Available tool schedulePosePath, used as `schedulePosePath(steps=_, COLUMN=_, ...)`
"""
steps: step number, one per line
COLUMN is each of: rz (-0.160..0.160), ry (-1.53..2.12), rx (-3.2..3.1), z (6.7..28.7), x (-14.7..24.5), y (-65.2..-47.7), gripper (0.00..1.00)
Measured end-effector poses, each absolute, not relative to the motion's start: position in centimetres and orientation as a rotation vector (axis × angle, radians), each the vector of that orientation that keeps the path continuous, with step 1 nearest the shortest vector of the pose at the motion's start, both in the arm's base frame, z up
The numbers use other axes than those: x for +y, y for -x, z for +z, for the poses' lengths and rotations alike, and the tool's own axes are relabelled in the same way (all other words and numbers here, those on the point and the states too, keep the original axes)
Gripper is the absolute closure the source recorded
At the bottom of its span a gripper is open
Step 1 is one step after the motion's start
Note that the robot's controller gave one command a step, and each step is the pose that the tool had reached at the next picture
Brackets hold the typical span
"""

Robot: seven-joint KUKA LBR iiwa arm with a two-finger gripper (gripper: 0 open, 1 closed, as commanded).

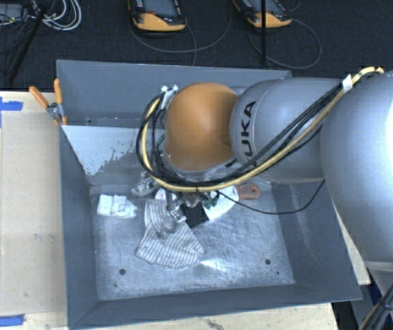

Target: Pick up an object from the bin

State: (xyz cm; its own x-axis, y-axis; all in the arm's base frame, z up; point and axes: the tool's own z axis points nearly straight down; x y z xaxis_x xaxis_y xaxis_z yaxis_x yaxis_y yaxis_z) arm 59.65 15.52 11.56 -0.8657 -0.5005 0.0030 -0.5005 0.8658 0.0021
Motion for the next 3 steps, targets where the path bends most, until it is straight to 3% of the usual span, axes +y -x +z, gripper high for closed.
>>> schedulePosePath(steps=1, rz=-0.002, ry=-0.801, rx=-3.039, z=13.5, x=15.3, y=-60.3, gripper=0.00)
schedulePosePath(steps=2, rz=-0.001, ry=-1.188, rx=-2.909, z=9.6, x=15.6, y=-59.2, gripper=0.00)
schedulePosePath(steps=3, rz=0.007, ry=-0.596, rx=-3.086, z=7.9, x=21.2, y=-62.4, gripper=1.00)
